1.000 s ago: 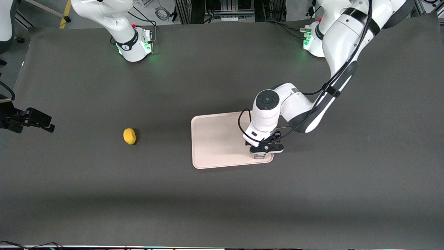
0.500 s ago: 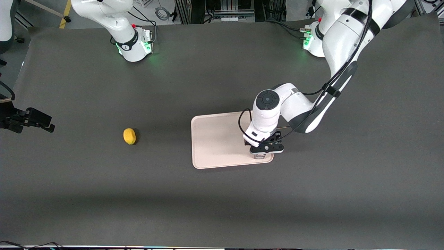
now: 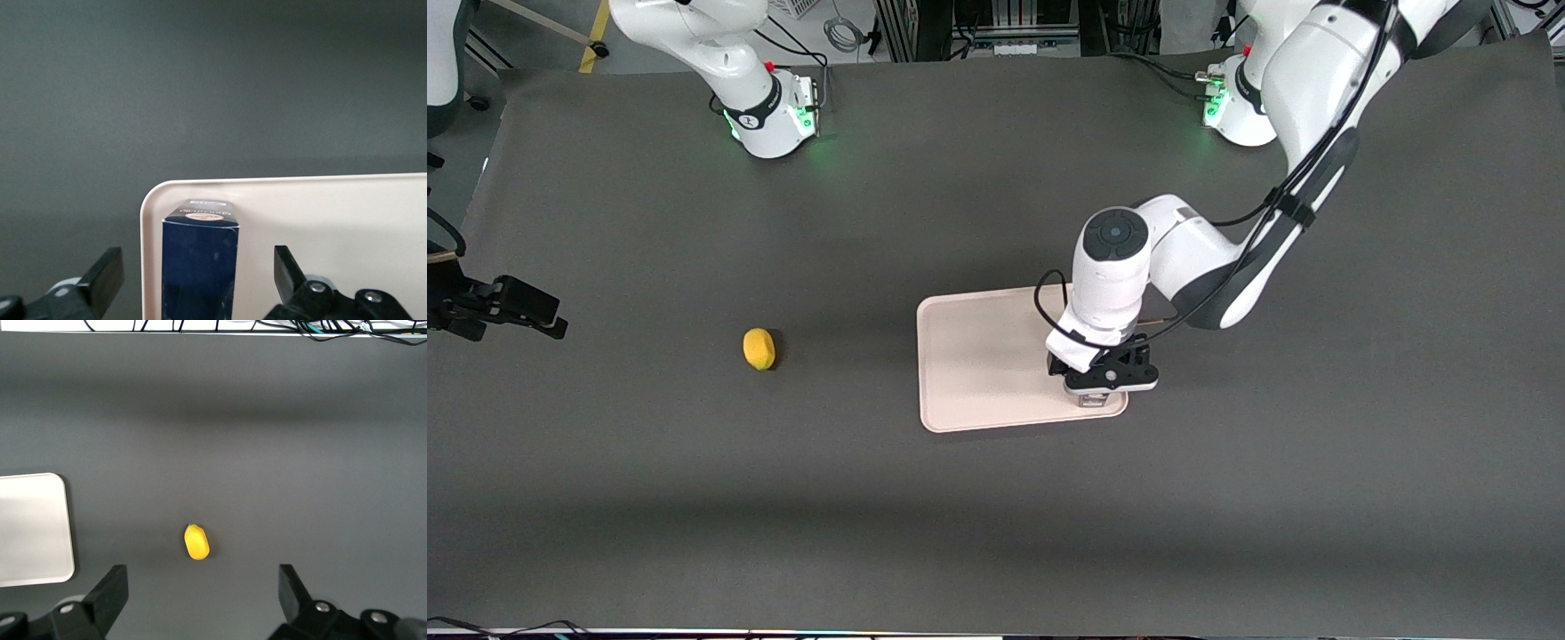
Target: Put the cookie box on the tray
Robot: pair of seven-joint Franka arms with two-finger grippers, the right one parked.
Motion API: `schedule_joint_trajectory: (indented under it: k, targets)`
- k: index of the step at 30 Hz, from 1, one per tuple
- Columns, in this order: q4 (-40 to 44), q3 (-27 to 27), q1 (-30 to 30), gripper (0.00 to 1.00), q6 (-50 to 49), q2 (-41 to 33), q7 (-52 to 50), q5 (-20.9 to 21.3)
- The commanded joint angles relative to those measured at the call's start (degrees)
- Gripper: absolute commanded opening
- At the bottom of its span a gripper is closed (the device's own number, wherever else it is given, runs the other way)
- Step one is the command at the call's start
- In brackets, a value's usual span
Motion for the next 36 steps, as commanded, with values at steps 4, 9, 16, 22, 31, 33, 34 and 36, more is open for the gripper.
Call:
schedule_joint_trajectory:
  k: [4,9,16,22,31,33,34,36]
  targets:
    - [-0.55,-0.89,3.17,1.0,-4.35,-9.62,11.2,-10.59]
    - [-0.64,0.6,4.49,1.0,-9.0,-14.9,17.89,-15.79]
    - [-0.64,7.01,5.02,1.0,-14.81,-20.61,29.12,-20.53]
    - [-0.82,15.53,5.02,1.0,-17.45,-24.4,43.89,-25.36]
    - [-1.08,26.78,5.02,1.0,-17.19,-25.45,59.72,-30.81]
    - [-1.17,28.46,5.02,1.0,-17.54,-25.8,61.22,-33.36]
    - [-1.43,29.07,5.02,1.0,-17.71,-26.24,61.49,-34.33]
    - [-3.09,29.78,5.02,1.0,-17.8,-27.73,61.66,-34.86]
